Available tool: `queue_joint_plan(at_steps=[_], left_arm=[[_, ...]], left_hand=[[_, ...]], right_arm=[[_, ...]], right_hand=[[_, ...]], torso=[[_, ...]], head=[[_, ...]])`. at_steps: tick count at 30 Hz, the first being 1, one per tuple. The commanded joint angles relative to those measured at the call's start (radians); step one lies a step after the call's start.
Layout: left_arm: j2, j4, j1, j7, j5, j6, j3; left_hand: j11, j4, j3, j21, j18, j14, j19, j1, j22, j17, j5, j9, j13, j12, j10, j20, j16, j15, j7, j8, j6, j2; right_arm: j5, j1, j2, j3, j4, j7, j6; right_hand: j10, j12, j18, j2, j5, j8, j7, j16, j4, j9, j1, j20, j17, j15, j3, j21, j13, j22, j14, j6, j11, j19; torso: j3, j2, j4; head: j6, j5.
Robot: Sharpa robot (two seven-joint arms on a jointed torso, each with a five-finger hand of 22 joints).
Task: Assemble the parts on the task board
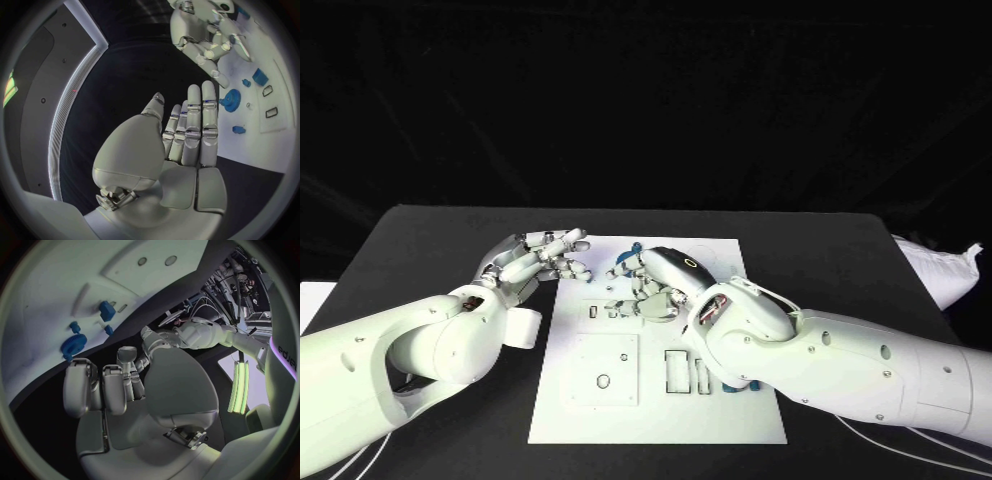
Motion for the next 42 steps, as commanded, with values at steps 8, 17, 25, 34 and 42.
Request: queue_joint_plan(at_steps=[8, 17, 25, 34, 42], left_arm=[[0.017, -0.056, 0.004, -0.383, -0.368, 0.110, 0.001], [0.061, -0.090, 0.067, -0.732, -0.784, 0.307, 0.001], [0.153, -0.152, 0.113, -0.927, -0.957, 0.363, -0.001], [0.235, -0.212, 0.127, -0.998, -1.048, 0.410, -0.004], [0.294, -0.267, 0.133, -1.019, -1.086, 0.461, -0.014]], left_hand=[[-0.073, 0.069, -0.036, 0.667, -0.059, 0.148, 0.159, -0.062, 0.677, 1.072, 0.010, 0.024, 0.195, 0.218, 0.234, -0.088, 1.094, -0.077, -0.068, 0.037, 0.084, -0.013], [-0.097, 0.159, -0.079, 0.926, -0.092, 0.185, 0.173, -0.134, 0.998, 1.289, 0.004, 0.099, 0.669, 0.737, 0.111, -0.086, 1.288, -0.085, -0.087, 0.180, 0.061, -0.001], [-0.117, 0.169, -0.169, 1.008, -0.113, 0.185, 0.197, -0.234, 1.127, 1.289, -0.053, 0.230, 0.904, 0.978, 0.132, -0.099, 1.288, -0.102, -0.113, 0.360, 0.030, 0.021], [-0.129, 0.168, -0.210, 1.042, -0.123, 0.185, 0.213, -0.233, 1.185, 1.289, -0.058, 0.350, 0.995, 1.064, 0.166, -0.103, 1.288, -0.111, -0.123, 0.489, -0.030, 0.045], [-0.131, 0.168, -0.220, 1.054, -0.127, 0.185, 0.221, -0.232, 1.206, 1.289, -0.057, 0.377, 1.015, 1.082, 0.175, -0.105, 1.288, -0.112, -0.125, 0.512, -0.044, 0.052]], right_arm=[[0.445, 0.070, -0.151, 0.016, 0.042, 0.351, 0.005], [0.592, 0.119, -0.262, 0.018, 0.003, 0.364, 0.016], [0.611, 0.127, -0.283, 0.019, -0.041, 0.354, 0.049], [0.613, 0.128, -0.286, 0.019, -0.060, 0.344, 0.054], [0.612, 0.128, -0.284, 0.019, -0.066, 0.336, 0.057]], right_hand=[[-0.016, -0.015, 0.007, 0.024, 0.030, -0.001, 0.000, -0.021, -0.005, 0.000, 0.041, 0.010, 0.080, 0.008, -0.006, -0.018, -0.016, -0.022, 0.061, -0.010, 0.008, -0.010], [-0.014, -0.011, 0.006, 0.028, 0.034, 0.000, 0.000, -0.023, -0.005, 0.000, 0.043, 0.010, 0.078, 0.008, -0.006, -0.018, -0.014, -0.021, 0.060, -0.009, 0.008, -0.010], [-0.018, -0.019, 0.008, 0.029, 0.034, 0.001, 0.000, -0.032, -0.005, 0.000, 0.044, 0.010, 0.066, 0.008, -0.007, -0.024, -0.020, -0.032, 0.057, -0.007, 0.008, -0.014], [-0.018, -0.020, 0.008, 0.030, 0.035, 0.002, -0.001, -0.033, -0.005, 0.001, 0.045, 0.010, 0.065, 0.008, -0.008, -0.024, -0.021, -0.032, 0.057, -0.005, 0.007, -0.014], [-0.018, -0.020, 0.008, 0.030, 0.035, 0.002, -0.001, -0.033, -0.005, 0.001, 0.045, 0.010, 0.065, 0.008, -0.008, -0.024, -0.021, -0.032, 0.057, -0.005, 0.007, -0.014]], torso=[[0.0114, -0.032, -0.0165], [0.0192, -0.056, -0.0330], [0.0272, -0.067, -0.0353], [0.0285, -0.067, -0.0352], [0.0256, -0.064, -0.0362]], head=[[-0.018, 0.022], [-0.030, 0.048], [-0.039, 0.063], [-0.048, 0.064], [-0.056, 0.066]])
